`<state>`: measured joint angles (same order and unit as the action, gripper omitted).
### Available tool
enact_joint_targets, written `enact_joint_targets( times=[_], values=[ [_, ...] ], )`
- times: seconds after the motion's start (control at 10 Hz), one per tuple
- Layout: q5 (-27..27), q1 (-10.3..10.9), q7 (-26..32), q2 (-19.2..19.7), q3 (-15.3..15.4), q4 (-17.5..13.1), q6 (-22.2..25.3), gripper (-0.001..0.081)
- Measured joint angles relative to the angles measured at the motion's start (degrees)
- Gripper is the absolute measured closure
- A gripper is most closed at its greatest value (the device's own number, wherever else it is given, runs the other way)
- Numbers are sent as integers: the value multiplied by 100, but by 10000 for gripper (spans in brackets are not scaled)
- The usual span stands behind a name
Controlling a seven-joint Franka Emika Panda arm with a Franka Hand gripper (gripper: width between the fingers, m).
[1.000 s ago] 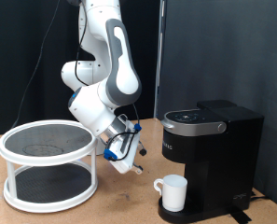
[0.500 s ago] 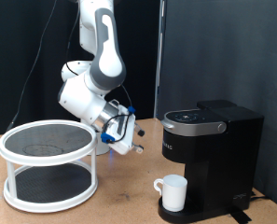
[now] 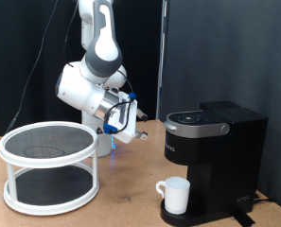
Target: Make a cup of coffee with the keurig machine
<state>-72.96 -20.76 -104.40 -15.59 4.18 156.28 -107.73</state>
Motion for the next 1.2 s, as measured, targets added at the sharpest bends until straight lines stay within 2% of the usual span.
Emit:
enact_joint_targets(
  times=[0.2,0.5,0.7,1.0,1.2],
  values=[
    [-56,-2,-194,-334,-78,-23,453,72],
    [-78,1,-37,-984,-65,-48,534,72],
    [-171,1,-107,-1348,-93,-100,781,72],
    [-472,1,-675,-1839,-115,-147,925,72],
    [-457,1,-532,-1809,-96,-171,911,72]
  ],
)
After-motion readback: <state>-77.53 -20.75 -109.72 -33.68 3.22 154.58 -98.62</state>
